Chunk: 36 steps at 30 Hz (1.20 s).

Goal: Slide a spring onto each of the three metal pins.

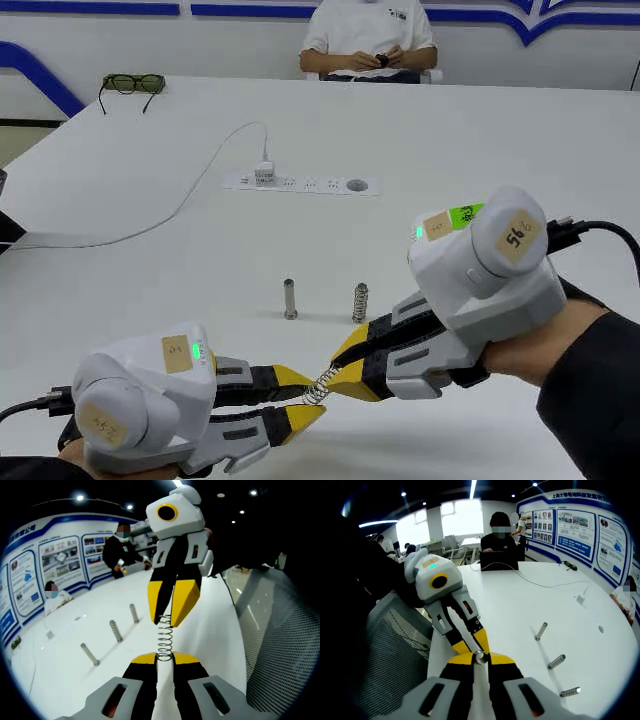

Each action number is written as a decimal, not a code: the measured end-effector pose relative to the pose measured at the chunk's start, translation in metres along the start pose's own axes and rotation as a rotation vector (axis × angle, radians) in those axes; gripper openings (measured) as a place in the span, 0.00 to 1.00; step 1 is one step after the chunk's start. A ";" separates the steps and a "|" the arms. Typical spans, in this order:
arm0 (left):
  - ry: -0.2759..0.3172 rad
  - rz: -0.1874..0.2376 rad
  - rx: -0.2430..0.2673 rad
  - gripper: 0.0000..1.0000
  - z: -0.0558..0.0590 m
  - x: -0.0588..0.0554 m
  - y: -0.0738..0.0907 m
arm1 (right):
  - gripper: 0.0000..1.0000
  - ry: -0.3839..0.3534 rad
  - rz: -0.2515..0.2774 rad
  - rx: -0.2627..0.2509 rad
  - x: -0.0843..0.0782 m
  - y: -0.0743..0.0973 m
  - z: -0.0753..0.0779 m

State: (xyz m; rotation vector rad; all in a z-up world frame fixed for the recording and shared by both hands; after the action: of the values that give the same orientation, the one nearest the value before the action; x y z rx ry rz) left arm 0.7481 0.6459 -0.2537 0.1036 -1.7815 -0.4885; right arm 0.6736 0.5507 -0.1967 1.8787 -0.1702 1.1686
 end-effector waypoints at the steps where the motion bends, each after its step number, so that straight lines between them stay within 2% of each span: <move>1: 0.001 0.000 -0.001 0.11 0.000 0.000 0.000 | 0.11 0.002 0.002 0.000 0.001 0.000 0.000; 11: 0.016 0.007 -0.005 0.11 0.002 0.002 -0.001 | 0.11 0.024 0.020 -0.006 0.010 -0.004 -0.002; 16: 0.043 0.015 -0.003 0.11 0.001 0.004 -0.001 | 0.11 0.035 0.033 -0.012 0.014 -0.006 -0.003; 23: 0.118 0.014 -0.018 0.10 0.000 0.003 -0.001 | 0.12 0.047 0.038 -0.015 0.015 -0.008 -0.004; 30: 0.150 0.011 -0.023 0.10 0.001 0.003 0.000 | 0.12 0.053 0.035 -0.023 0.014 -0.009 -0.003; 36: 0.151 0.013 -0.019 0.10 0.001 0.002 0.000 | 0.12 0.050 0.036 -0.020 0.012 -0.011 -0.002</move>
State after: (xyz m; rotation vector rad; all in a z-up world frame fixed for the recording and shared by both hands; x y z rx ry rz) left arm 0.7468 0.6454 -0.2516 0.1126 -1.6288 -0.4757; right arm 0.6845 0.5631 -0.1941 1.8334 -0.1882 1.2330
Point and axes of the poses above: the centre of the closed fingertips' face, and the gripper's own axes: y roughly backward along the fingers, z roughly to its right, x roughly out of its top, the point moved 8 cm from there along y, roughly backward along the fingers, and after that the axes turned 10 degrees about x, right-handed, at the moved point
